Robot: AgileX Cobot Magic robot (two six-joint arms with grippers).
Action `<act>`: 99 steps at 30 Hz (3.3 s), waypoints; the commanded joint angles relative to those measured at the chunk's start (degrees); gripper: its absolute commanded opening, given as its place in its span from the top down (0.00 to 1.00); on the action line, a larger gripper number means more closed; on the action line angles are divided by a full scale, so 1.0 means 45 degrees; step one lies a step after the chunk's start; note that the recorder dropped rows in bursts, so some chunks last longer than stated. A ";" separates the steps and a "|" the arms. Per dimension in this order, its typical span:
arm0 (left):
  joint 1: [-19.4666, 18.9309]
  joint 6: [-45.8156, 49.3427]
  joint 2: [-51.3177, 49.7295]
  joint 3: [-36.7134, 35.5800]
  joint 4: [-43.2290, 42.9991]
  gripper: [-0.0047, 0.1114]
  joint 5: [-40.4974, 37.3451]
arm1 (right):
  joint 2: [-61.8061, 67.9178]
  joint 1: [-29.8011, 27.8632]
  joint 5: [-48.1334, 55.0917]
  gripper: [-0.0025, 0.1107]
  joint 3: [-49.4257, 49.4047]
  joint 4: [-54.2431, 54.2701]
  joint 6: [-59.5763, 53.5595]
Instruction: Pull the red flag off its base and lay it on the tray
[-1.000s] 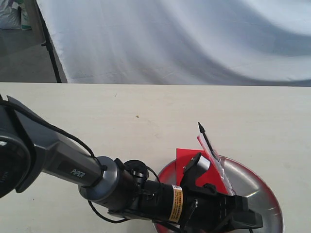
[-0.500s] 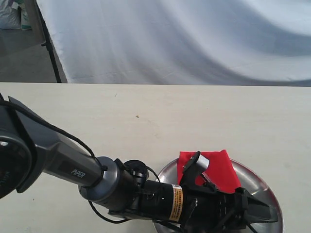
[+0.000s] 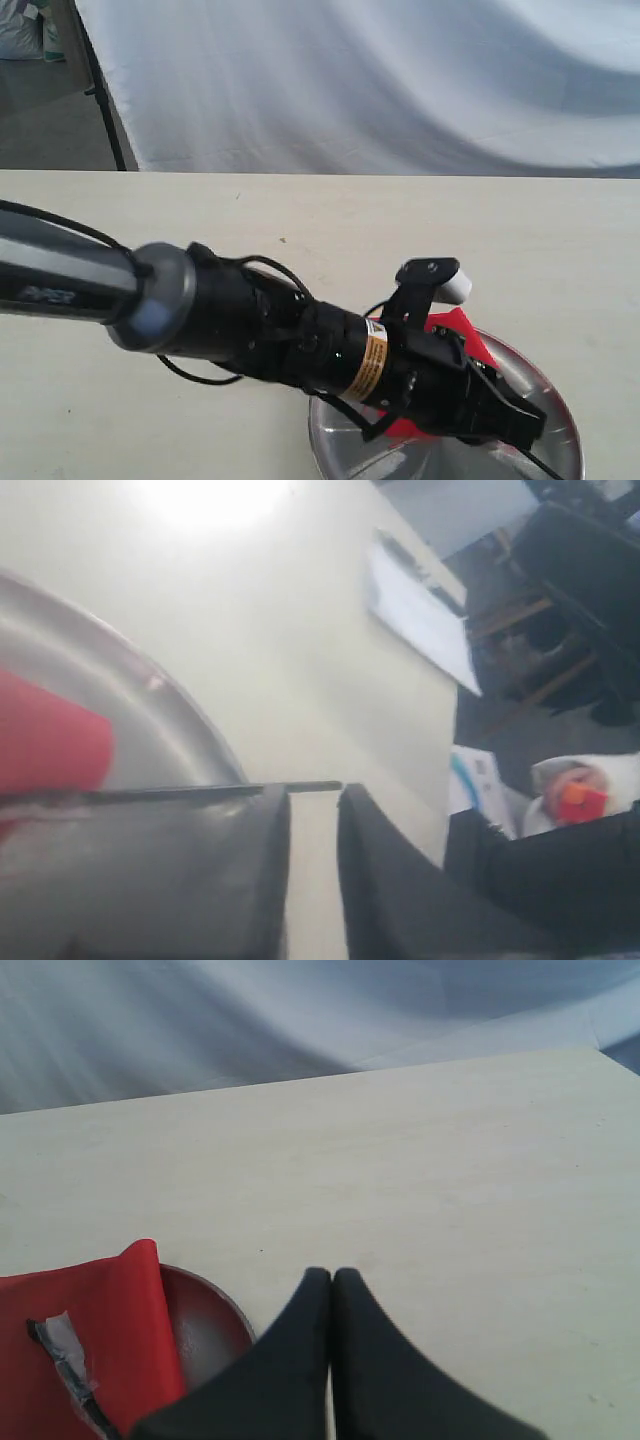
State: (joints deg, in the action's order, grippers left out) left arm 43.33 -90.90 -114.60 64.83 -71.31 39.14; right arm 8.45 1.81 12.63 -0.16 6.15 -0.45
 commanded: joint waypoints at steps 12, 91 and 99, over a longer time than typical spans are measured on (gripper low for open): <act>-0.0028 -0.1417 0.4239 -0.0892 -0.6363 0.96 -0.6758 | -0.0054 -0.0037 -0.0044 0.98 0.0035 -0.0013 -0.0044; -0.0028 1.4565 2.3129 -1.3164 0.6789 0.96 -1.3572 | -0.0054 -0.0037 -0.0078 0.98 0.0035 -0.0013 -0.0044; -0.0028 1.5877 2.3129 -1.3164 0.6284 0.96 -1.4034 | -0.0054 -0.0037 -0.0078 0.98 0.0035 -0.0013 -0.0044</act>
State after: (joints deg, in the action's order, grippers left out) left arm 43.33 -19.73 -10.91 5.77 -42.77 -23.69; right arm 8.45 1.81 12.63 -0.16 6.15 -0.45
